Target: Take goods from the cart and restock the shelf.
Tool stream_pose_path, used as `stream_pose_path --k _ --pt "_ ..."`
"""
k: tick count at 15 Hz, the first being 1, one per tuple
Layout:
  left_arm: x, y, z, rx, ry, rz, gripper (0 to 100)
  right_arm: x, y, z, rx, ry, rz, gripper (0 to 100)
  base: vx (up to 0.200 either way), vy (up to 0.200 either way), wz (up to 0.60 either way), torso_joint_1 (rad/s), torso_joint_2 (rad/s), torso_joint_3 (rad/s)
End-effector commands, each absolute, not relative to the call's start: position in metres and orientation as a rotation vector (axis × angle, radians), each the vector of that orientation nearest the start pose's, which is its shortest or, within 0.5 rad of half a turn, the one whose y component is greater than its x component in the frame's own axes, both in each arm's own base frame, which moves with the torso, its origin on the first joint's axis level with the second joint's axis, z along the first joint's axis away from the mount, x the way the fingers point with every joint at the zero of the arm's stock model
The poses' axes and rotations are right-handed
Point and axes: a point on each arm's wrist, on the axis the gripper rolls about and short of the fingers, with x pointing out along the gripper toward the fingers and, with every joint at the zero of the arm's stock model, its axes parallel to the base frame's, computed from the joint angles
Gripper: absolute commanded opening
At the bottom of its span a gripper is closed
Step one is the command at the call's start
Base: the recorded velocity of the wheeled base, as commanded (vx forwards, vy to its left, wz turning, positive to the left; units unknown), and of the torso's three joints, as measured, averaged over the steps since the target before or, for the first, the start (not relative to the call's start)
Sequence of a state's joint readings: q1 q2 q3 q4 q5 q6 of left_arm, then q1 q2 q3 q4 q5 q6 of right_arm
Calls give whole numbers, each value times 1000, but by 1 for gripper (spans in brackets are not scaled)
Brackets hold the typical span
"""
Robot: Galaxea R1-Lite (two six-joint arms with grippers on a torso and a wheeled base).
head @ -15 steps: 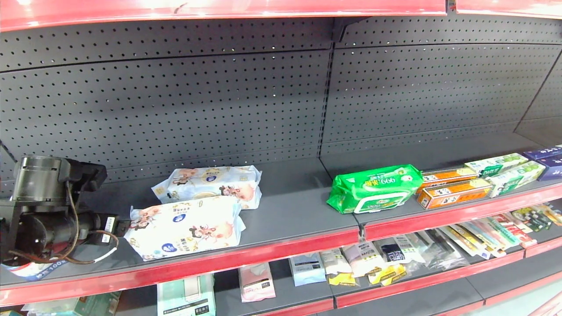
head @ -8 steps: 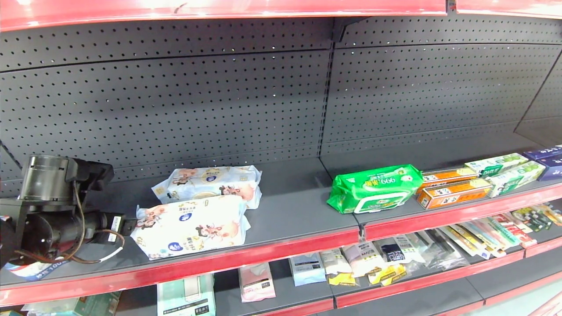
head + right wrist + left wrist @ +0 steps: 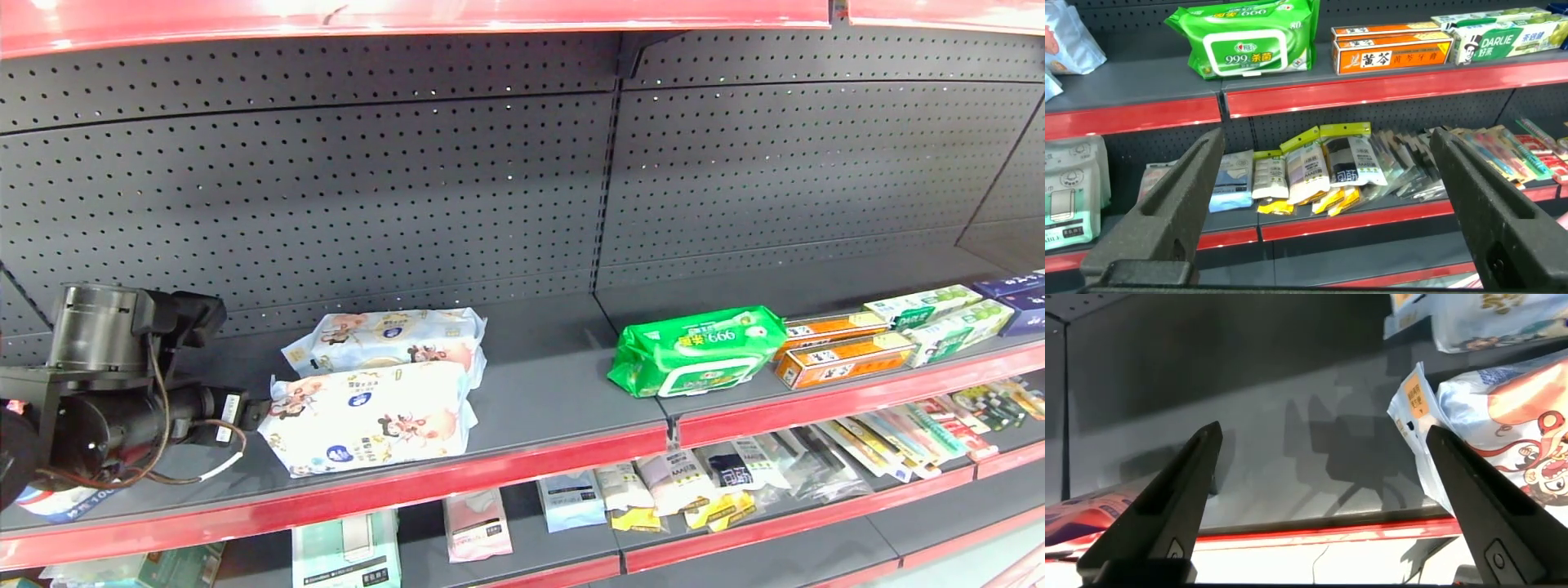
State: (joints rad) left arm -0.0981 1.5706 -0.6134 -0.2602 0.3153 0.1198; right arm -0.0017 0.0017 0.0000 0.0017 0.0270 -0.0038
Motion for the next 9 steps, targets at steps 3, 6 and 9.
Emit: stream_pose_path --k 3,6,9 --pt "239 -18 136 259 693 164 100 -23 1 76 -5 3 26 100 0 0 0 0 0 0" --pt "239 -21 136 264 690 151 100 -23 1 75 -5 5 26 100 0 0 0 0 0 0" --pt "240 -24 136 269 689 137 100 -23 1 75 -5 5 26 100 0 0 0 0 0 0"
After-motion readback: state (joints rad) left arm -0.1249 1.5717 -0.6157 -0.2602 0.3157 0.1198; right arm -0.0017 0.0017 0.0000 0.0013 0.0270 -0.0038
